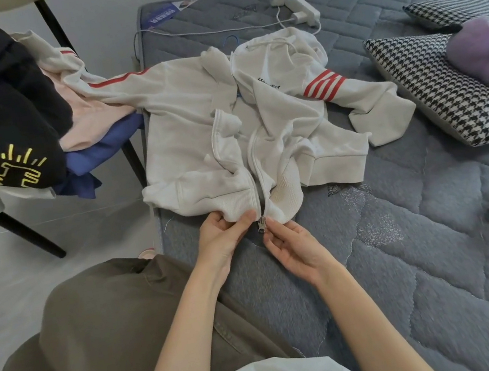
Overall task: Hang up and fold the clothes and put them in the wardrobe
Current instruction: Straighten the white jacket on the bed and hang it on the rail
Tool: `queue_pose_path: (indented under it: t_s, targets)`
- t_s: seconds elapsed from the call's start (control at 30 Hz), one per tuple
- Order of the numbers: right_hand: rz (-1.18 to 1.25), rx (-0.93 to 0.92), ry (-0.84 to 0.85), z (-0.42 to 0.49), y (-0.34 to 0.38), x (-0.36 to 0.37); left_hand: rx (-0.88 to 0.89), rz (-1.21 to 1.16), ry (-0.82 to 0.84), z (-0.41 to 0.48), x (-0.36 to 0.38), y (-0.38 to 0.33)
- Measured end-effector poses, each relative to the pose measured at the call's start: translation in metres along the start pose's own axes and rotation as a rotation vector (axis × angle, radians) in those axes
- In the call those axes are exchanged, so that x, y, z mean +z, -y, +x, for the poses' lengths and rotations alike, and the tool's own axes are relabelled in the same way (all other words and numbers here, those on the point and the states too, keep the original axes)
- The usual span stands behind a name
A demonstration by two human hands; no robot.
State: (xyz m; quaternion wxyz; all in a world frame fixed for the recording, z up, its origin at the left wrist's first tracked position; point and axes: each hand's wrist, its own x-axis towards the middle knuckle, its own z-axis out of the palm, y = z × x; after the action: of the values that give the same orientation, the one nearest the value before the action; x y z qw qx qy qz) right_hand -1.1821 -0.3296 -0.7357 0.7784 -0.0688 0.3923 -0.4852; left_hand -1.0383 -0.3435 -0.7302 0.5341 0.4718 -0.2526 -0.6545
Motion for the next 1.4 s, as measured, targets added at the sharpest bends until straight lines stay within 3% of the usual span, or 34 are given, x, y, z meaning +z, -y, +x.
queue_pose_path:
  t_s: [0.33,0.43,0.7,0.87,0.97,1.2,1.4]
  targets:
    - [-0.114,-0.073,-0.09,-0.003,0.004,-0.002,0.114,0.364,-0.018,0.001,-0.003,0.005]
    - [-0.151,-0.088,-0.109,-0.005,0.005,-0.002,0.161,0.585,-0.006,0.001,-0.006,0.003]
    - [-0.076,-0.098,-0.145,-0.003,-0.006,-0.002,0.233,0.898,-0.031,0.0,-0.007,0.004]
    - [-0.088,-0.099,-0.131,-0.003,-0.006,-0.004,0.225,0.936,-0.023,-0.001,-0.008,0.007]
    - [-0.137,-0.117,-0.111,-0.003,-0.002,-0.004,0.179,0.825,-0.046,-0.003,-0.007,0.007]
    - [-0.742,-0.016,-0.067,-0.013,-0.001,-0.002,0.172,0.726,-0.125,-0.005,-0.003,0.008]
    - [-0.847,0.056,0.022,-0.021,0.01,0.002,0.184,0.706,-0.106,-0.006,-0.006,0.006]
